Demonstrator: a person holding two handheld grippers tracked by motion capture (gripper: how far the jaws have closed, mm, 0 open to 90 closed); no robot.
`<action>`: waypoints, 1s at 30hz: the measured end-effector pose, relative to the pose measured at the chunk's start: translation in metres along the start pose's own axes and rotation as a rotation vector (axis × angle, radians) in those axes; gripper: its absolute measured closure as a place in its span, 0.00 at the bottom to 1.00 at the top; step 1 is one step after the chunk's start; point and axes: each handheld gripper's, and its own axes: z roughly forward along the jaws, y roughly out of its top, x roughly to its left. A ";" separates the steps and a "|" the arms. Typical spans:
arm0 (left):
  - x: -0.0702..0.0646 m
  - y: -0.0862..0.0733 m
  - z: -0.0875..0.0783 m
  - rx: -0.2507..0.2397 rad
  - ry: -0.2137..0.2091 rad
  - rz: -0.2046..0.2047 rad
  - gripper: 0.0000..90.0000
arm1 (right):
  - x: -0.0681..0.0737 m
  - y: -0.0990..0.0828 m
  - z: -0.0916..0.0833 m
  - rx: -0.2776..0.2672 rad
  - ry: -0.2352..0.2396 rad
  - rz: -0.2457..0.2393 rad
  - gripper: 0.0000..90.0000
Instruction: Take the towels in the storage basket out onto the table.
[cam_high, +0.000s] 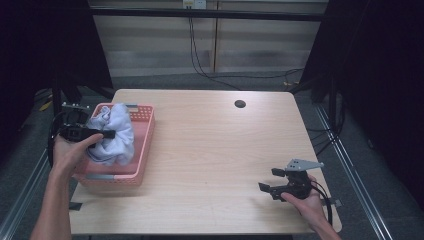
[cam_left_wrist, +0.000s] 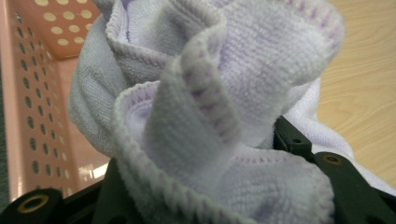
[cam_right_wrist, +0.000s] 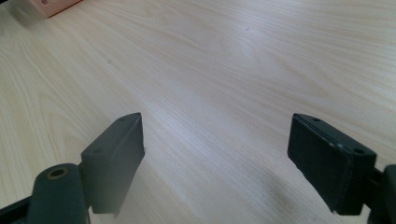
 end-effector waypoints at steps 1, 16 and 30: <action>0.000 0.001 -0.001 0.006 0.002 0.003 0.56 | 0.000 0.000 0.000 0.002 0.002 -0.002 0.20; -0.015 0.018 -0.020 0.065 0.044 0.076 0.55 | 0.000 0.000 0.000 0.005 0.007 -0.005 0.22; -0.051 0.041 -0.038 0.064 -0.009 0.139 0.55 | 0.000 0.000 0.001 0.004 0.010 -0.011 0.21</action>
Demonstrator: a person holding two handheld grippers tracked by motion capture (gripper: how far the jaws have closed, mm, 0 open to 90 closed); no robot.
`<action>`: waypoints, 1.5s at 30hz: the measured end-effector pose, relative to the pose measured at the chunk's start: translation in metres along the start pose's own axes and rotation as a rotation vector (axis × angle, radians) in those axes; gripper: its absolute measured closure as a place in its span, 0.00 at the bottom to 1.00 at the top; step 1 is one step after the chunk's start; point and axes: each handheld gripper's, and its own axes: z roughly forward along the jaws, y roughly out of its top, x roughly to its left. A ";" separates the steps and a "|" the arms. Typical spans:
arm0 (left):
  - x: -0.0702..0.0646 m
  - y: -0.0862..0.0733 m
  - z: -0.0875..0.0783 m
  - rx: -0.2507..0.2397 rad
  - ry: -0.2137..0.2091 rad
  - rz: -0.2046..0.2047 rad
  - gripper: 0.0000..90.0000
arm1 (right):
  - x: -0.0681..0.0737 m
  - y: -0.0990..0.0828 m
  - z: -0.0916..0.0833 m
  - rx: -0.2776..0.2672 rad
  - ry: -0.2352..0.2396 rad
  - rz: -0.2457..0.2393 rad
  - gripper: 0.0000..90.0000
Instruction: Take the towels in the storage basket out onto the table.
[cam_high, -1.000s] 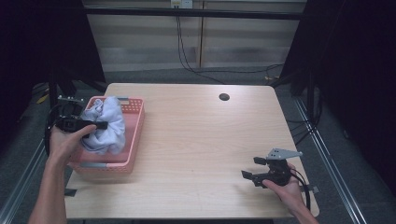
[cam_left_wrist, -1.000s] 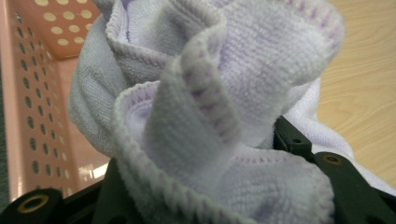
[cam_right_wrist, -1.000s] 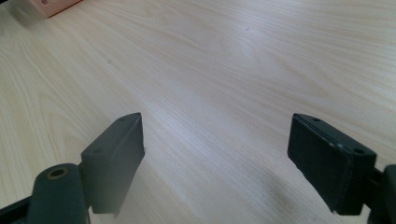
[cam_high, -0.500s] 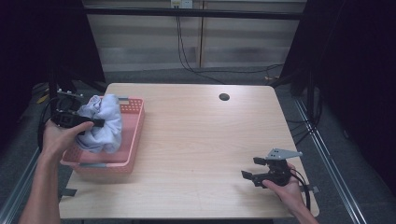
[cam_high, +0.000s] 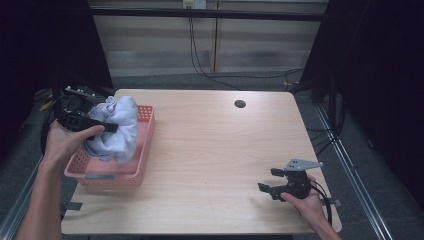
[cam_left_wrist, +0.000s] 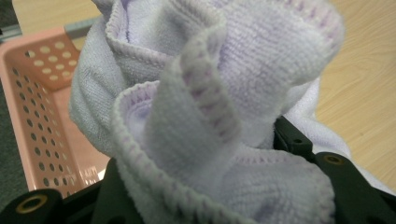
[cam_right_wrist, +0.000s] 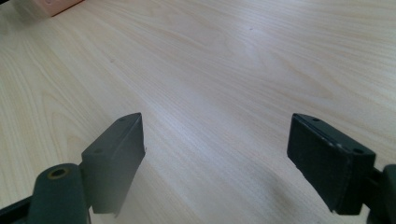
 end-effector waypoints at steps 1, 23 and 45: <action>-0.003 0.003 -0.002 0.000 -0.003 0.009 0.55 | 0.000 0.000 0.000 0.000 0.000 0.000 0.21; -0.097 0.061 0.038 0.016 -0.107 0.186 0.55 | 0.000 0.000 -0.002 -0.001 0.005 0.003 0.20; -0.175 0.028 0.147 0.120 -0.216 0.284 0.53 | -0.002 -0.001 -0.006 -0.013 0.003 0.007 0.21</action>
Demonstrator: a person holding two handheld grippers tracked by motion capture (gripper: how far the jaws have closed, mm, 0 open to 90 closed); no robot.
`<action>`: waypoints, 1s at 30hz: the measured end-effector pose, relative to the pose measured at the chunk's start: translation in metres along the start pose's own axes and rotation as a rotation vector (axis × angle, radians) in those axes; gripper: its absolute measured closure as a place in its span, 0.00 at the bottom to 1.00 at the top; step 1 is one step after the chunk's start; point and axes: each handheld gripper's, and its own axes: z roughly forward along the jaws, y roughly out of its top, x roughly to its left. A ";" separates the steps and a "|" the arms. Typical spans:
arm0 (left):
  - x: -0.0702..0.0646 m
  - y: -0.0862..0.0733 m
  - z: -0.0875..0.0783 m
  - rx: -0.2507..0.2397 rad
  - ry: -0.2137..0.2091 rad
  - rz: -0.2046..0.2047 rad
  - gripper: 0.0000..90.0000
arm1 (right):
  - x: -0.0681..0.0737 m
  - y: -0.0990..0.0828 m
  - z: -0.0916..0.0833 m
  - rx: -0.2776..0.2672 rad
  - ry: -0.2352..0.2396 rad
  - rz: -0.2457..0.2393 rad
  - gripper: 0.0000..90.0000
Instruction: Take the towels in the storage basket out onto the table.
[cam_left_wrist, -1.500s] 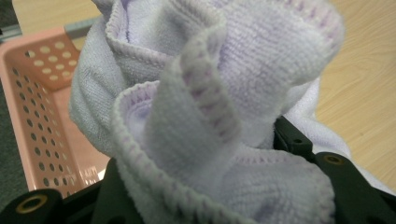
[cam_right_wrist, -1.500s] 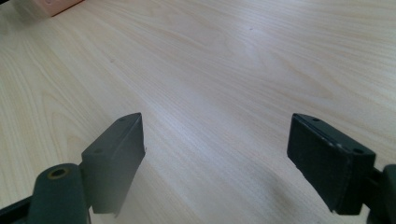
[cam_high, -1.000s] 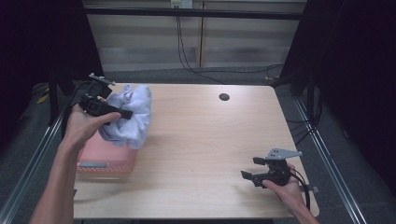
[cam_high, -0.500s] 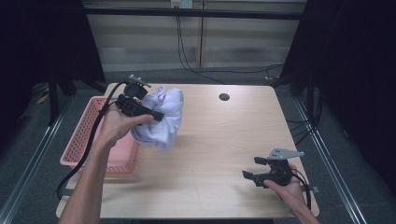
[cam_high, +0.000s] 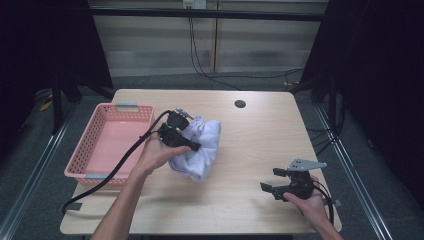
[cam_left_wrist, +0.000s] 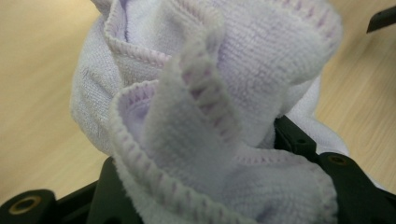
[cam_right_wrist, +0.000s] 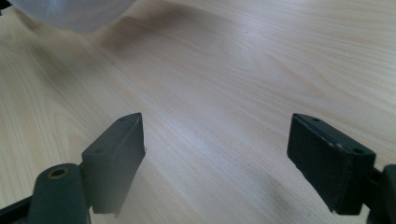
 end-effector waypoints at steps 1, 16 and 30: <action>-0.003 -0.001 0.007 0.008 0.000 -0.002 0.53 | 0.000 0.000 0.000 0.000 0.000 0.000 0.21; -0.029 -0.030 0.076 0.064 -0.008 0.119 0.35 | 0.000 0.000 0.003 0.011 0.000 0.001 0.23; -0.019 -0.042 0.043 -0.041 -0.061 0.057 0.18 | 0.011 0.010 0.011 0.032 0.007 -0.041 0.21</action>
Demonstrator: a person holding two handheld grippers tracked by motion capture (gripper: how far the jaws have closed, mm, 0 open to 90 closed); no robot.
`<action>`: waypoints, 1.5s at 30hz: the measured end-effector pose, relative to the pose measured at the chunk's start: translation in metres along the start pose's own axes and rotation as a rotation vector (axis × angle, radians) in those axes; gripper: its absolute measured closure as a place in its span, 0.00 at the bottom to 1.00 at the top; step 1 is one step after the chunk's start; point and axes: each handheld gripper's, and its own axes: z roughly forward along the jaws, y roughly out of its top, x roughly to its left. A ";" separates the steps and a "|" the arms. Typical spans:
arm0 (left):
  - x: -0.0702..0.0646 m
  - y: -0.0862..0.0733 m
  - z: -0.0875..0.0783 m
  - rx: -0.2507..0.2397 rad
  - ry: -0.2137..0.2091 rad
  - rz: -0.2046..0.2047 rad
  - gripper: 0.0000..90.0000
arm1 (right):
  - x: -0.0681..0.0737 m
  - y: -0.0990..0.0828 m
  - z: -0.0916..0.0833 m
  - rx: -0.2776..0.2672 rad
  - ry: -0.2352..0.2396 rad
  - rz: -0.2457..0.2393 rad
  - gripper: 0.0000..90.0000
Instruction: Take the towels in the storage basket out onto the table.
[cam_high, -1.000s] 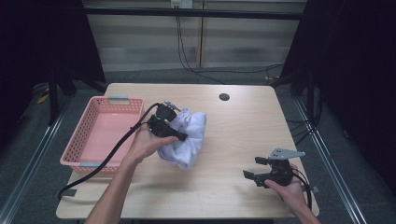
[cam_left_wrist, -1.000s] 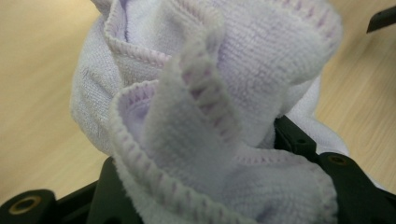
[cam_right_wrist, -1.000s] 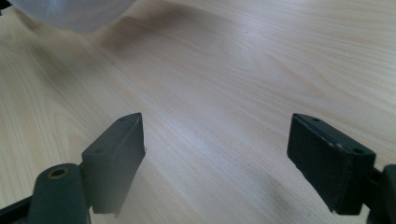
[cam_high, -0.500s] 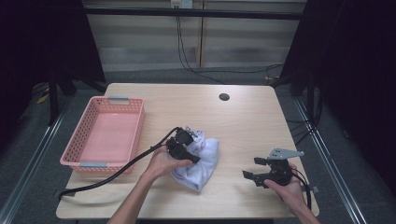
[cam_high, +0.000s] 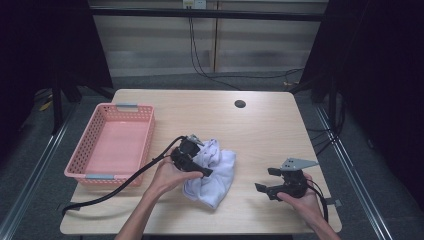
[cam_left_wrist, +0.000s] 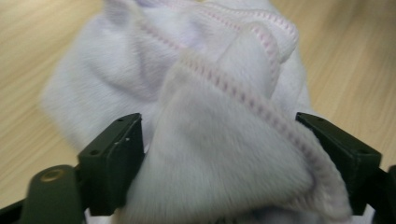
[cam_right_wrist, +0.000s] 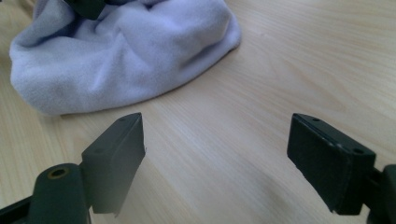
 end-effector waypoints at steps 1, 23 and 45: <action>-0.002 -0.001 -0.005 -0.015 -0.006 -0.006 0.18 | 0.001 0.002 0.001 -0.004 0.003 -0.001 0.20; -0.015 -0.065 -0.043 -0.154 0.119 -0.007 0.46 | 0.036 0.084 0.058 -0.073 0.133 -0.105 0.31; 0.007 -0.038 -0.045 -0.309 0.062 -0.009 1.00 | 0.041 0.101 0.096 -0.019 0.137 -0.120 0.90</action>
